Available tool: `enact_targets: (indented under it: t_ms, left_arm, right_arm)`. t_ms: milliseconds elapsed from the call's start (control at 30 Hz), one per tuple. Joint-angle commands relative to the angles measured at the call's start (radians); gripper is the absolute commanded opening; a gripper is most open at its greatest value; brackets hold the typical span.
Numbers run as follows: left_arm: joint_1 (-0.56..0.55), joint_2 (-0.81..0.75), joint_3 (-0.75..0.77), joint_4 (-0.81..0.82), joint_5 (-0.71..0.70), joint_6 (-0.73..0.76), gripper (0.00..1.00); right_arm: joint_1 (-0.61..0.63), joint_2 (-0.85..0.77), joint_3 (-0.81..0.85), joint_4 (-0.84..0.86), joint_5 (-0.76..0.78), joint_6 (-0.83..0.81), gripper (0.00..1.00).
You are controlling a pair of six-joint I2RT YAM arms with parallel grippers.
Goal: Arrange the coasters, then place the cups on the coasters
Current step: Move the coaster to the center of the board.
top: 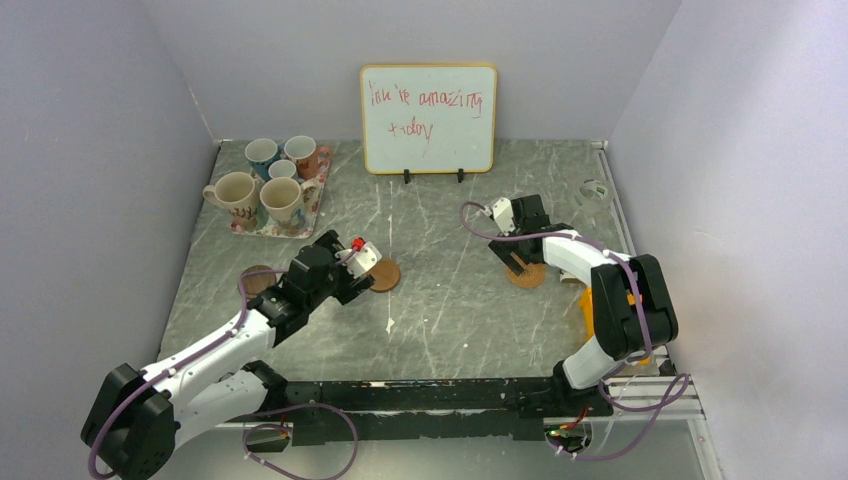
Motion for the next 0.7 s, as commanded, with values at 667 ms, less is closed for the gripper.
enact_targets:
  t_ms: [667]
  left_arm:
    - [0.006, -0.012, -0.015, 0.064, -0.025, -0.013, 0.96]
  right_arm:
    - [0.373, 0.059, 0.024, 0.068, -0.149, 0.003, 0.96]
